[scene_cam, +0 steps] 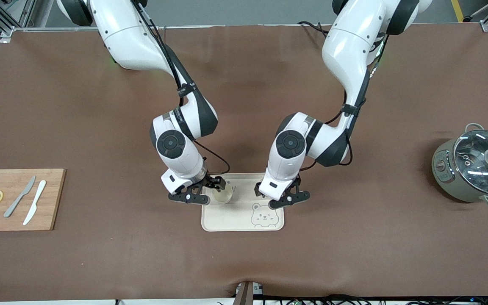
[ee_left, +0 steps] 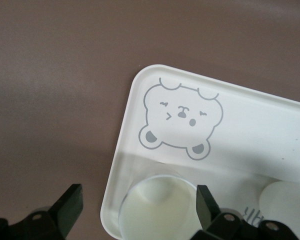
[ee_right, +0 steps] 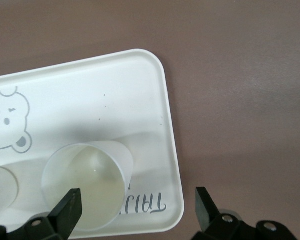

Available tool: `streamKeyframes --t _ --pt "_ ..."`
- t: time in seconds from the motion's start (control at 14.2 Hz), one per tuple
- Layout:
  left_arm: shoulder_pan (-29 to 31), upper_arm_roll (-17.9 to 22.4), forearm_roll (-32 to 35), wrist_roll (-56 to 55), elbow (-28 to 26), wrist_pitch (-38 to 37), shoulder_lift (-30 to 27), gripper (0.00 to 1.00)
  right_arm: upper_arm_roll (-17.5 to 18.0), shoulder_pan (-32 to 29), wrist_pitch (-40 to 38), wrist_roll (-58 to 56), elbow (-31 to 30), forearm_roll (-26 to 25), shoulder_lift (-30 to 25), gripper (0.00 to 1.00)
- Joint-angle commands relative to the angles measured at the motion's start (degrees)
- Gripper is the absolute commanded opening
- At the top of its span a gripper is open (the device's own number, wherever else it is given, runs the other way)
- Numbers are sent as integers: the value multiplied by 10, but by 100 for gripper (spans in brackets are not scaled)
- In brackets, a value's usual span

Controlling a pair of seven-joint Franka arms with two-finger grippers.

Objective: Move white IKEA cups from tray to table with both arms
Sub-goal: 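Close the left gripper and the right gripper around the white cups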

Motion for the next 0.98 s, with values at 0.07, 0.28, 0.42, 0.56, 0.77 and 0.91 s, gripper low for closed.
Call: streamKeyframes --t 0.07,0.28,0.42,0.56,0.77,0.91 --pt "-7 1 10 -14 -13 -12 -9 100 -6 4 16 2 14 14 26 100" --pt "-11 0 11 -14 -21 -12 -8 100 -6 6 31 5 14 15 40 100" --pt "-11 1 12 -13 -29 -12 -9 100 -6 7 32 13 14 14 45 100" --pt "-9 1 12 -7 -36 -12 -11 100 -6 9 35 13 14 14 45 100" --pt "-7 1 12 -4 -39 -12 -9 100 -6 9 36 13 14 14 45 100" --pt "-7 0 12 -3 -39 -7 -3 100 -6 11 36 12 14 14 45 100"
